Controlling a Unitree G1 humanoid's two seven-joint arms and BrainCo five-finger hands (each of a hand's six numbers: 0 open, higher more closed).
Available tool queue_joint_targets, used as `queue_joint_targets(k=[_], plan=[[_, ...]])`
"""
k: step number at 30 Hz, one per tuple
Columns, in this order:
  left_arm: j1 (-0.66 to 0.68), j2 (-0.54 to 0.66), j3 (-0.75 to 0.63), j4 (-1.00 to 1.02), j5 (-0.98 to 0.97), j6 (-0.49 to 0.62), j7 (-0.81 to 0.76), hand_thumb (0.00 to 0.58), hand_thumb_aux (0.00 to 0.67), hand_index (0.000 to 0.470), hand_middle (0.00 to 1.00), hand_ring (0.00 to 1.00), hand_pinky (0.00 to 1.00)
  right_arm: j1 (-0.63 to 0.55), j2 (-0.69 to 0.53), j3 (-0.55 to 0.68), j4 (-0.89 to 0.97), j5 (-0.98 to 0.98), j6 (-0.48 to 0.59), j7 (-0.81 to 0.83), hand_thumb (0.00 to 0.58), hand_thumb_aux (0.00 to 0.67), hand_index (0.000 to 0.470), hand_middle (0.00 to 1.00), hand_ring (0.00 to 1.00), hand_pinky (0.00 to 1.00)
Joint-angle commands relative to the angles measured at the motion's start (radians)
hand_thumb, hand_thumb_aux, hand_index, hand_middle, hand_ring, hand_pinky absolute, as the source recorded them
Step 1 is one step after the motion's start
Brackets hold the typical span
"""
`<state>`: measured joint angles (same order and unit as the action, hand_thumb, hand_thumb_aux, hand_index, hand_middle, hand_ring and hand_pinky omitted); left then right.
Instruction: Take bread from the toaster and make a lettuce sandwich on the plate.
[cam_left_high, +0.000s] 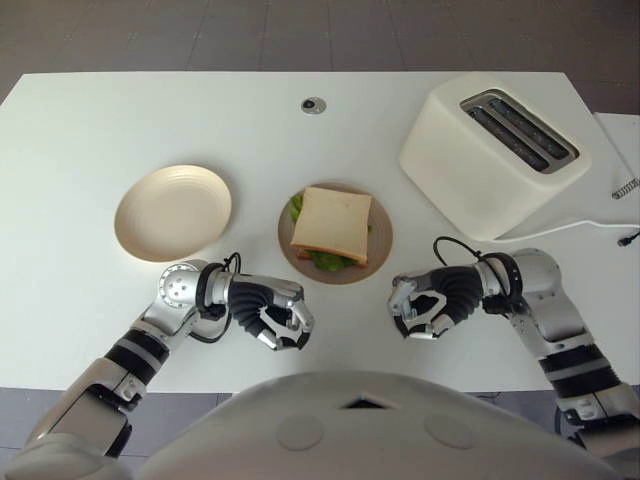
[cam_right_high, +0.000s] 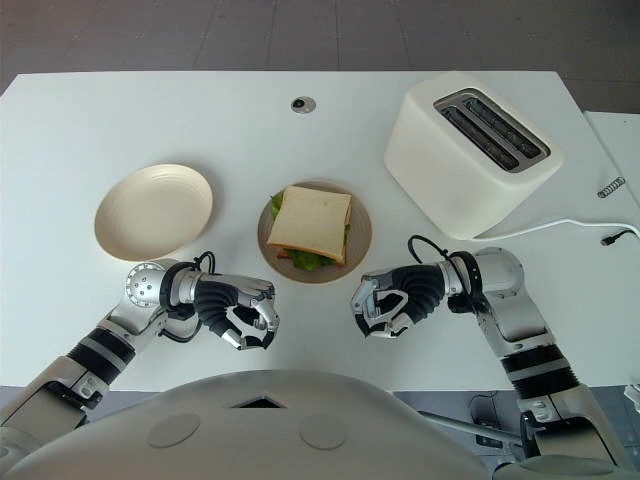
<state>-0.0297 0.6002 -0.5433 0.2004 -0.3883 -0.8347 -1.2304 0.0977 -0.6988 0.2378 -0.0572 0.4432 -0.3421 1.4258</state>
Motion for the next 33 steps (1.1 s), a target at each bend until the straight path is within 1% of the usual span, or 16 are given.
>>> queue_joint_targets(k=[1,7,13,15,16,18,19,20,22,23,24,25,26,27,29,33], plan=[[-0.009,-0.029,0.019,0.089,0.105,0.005,0.023,0.580,0.670,0.470,1.00,1.00,1.00,-0.042,0.012,0.061,0.138,-0.185,-0.085,-0.014,0.580,0.670,0.470,1.00,1.00,1.00],[-0.092,-0.115,0.066,0.299,0.343,-0.029,0.200,0.580,0.670,0.470,1.00,1.00,1.00,-0.173,0.118,0.128,0.413,-0.511,-0.207,-0.289,0.580,0.670,0.470,1.00,1.00,1.00],[-0.295,-0.196,0.145,0.567,0.721,0.005,0.755,0.580,0.657,0.461,1.00,1.00,1.00,-0.332,0.271,0.048,0.583,-0.574,-0.305,-0.665,0.580,0.670,0.470,1.00,1.00,1.00],[-0.331,-0.203,0.156,0.628,0.774,0.008,0.875,0.566,0.568,0.398,1.00,1.00,1.00,-0.381,0.302,0.010,0.630,-0.588,-0.327,-0.780,0.580,0.670,0.470,1.00,1.00,1.00],[-0.345,-0.209,0.166,0.650,0.785,0.002,0.928,0.521,0.457,0.321,1.00,1.00,1.00,-0.397,0.312,-0.002,0.648,-0.593,-0.340,-0.816,0.580,0.670,0.470,1.00,1.00,1.00],[-0.367,-0.224,0.188,0.685,0.782,-0.023,1.007,0.482,0.394,0.276,1.00,1.00,1.00,-0.414,0.335,-0.017,0.673,-0.587,-0.365,-0.865,0.580,0.670,0.470,1.00,1.00,1.00],[-0.370,-0.236,0.204,0.692,0.757,-0.045,1.022,0.410,0.307,0.216,0.98,0.98,0.98,-0.422,0.349,-0.026,0.686,-0.588,-0.382,-0.895,0.580,0.670,0.470,1.00,1.00,1.00],[-0.364,-0.252,0.222,0.685,0.704,-0.076,1.008,0.000,0.000,0.000,0.85,0.85,0.85,-0.430,0.364,-0.034,0.700,-0.585,-0.400,-0.923,0.580,0.670,0.470,1.00,1.00,1.00],[-0.336,-0.280,0.243,0.648,0.565,-0.115,0.919,0.000,0.000,0.000,0.56,0.56,0.56,-0.435,0.391,-0.048,0.710,-0.554,-0.432,-0.946,0.580,0.670,0.470,1.00,1.00,1.00],[-0.309,-0.290,0.241,0.605,0.472,-0.129,0.852,0.000,0.000,0.000,0.32,0.32,0.32,-0.424,0.406,-0.056,0.687,-0.498,-0.438,-0.921,0.580,0.670,0.470,1.00,1.00,1.00],[-0.283,-0.299,0.239,0.554,0.371,-0.129,0.779,0.000,0.000,0.000,0.13,0.13,0.13,-0.406,0.415,-0.061,0.647,-0.422,-0.426,-0.875,0.553,0.525,0.369,0.98,0.98,0.98],[-0.253,-0.303,0.233,0.489,0.264,-0.123,0.707,0.000,0.000,0.000,0.05,0.05,0.05,-0.387,0.422,-0.067,0.596,-0.332,-0.405,-0.821,0.494,0.413,0.289,0.86,0.86,0.86],[-0.217,-0.305,0.228,0.397,0.138,-0.103,0.636,0.000,0.000,0.000,0.00,0.00,0.00,-0.369,0.430,-0.079,0.529,-0.218,-0.355,-0.762,0.000,0.000,0.000,0.22,0.22,0.22],[-0.180,-0.309,0.232,0.292,0.008,-0.073,0.571,0.000,0.000,0.000,0.00,0.00,0.00,-0.352,0.437,-0.096,0.459,-0.103,-0.299,-0.715,0.000,0.000,0.000,0.00,0.00,0.00],[-0.137,-0.329,0.259,0.140,-0.168,-0.021,0.507,0.000,0.000,0.000,0.00,0.00,0.00,-0.329,0.461,-0.133,0.360,0.049,-0.222,-0.681,0.000,0.000,0.000,0.00,0.00,0.00],[-0.145,-0.415,0.345,0.082,-0.210,0.023,0.562,0.000,0.000,0.000,0.00,0.00,0.00,-0.320,0.542,-0.185,0.319,0.008,-0.267,-0.788,0.000,0.000,0.000,0.00,0.00,0.00]])
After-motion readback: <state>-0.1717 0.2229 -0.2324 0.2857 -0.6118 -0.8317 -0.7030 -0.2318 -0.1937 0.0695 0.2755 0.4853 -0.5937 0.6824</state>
